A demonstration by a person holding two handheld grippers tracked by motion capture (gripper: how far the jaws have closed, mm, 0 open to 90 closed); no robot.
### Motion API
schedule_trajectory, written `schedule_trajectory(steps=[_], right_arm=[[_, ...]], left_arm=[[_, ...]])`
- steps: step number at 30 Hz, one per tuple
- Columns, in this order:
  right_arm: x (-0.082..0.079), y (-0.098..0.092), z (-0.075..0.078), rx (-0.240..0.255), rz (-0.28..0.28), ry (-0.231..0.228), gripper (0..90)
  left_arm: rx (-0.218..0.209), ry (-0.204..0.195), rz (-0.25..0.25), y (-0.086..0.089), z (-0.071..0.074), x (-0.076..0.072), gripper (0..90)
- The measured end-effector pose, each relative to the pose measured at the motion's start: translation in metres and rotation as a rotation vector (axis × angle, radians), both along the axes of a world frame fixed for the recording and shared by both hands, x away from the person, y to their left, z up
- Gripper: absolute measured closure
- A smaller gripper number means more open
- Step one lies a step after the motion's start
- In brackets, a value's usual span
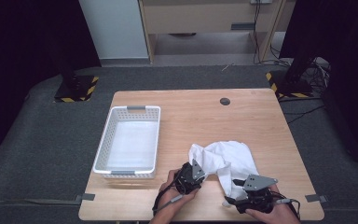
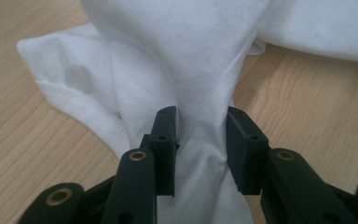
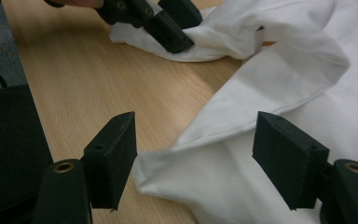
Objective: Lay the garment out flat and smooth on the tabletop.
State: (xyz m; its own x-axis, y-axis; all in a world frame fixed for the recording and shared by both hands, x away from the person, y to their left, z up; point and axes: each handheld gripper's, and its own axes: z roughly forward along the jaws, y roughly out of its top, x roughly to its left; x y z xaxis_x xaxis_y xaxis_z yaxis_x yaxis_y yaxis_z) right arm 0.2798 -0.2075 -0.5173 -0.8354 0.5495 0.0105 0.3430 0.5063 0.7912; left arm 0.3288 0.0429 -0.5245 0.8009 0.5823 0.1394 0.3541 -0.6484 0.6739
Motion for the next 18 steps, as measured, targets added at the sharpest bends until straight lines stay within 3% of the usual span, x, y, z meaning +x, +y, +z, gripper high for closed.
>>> schedule_trajectory(steps=[4, 9, 12, 18], right_arm=[[-0.001, 0.007, -0.007, -0.075, 0.004, 0.011, 35.9], [0.001, 0.005, -0.012, -0.159, -0.014, 0.004, 70.0], [0.002, -0.002, -0.007, -0.154, -0.037, -0.005, 83.0], [0.006, -0.030, 0.013, -0.059, -0.124, -0.034, 84.8]], left_arm=[[0.000, 0.011, -0.022, -0.001, 0.000, -0.002, 72.3], [-0.010, -0.004, -0.034, -0.002, 0.005, -0.006, 82.6], [-0.059, -0.032, -0.032, 0.000, 0.016, -0.009, 84.9], [-0.165, -0.086, 0.000, 0.012, 0.042, -0.013, 85.2]])
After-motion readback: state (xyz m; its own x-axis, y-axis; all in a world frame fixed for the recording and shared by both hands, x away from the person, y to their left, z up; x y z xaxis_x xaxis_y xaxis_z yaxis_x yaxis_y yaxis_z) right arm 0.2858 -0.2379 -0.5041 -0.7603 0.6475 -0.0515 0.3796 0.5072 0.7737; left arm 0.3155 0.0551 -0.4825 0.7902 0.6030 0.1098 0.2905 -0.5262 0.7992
